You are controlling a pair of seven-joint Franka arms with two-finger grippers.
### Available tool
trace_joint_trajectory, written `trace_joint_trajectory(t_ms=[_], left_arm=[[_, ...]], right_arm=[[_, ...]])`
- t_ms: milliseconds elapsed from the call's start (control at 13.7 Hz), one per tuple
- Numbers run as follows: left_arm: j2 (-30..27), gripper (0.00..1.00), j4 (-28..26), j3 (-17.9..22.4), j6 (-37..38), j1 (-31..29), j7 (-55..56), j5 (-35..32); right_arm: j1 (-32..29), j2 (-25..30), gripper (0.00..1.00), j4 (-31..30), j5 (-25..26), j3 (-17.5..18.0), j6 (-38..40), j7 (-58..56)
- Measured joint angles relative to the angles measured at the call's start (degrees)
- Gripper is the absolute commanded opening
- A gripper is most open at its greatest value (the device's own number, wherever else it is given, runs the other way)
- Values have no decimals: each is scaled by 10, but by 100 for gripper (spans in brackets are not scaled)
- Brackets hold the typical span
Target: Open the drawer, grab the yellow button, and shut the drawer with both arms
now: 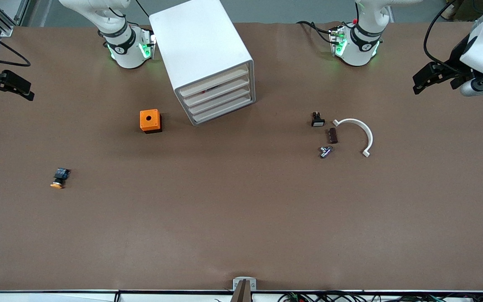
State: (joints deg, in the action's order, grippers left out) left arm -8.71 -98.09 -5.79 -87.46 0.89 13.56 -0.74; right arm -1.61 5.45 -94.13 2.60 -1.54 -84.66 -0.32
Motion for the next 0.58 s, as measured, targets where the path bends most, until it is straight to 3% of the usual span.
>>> trace_joint_trajectory(t_ms=[585], left_arm=[[27,100,32,-1,2,0,0,0]], right_arm=[[-1,0,100,23,-1,-1,3,-12]])
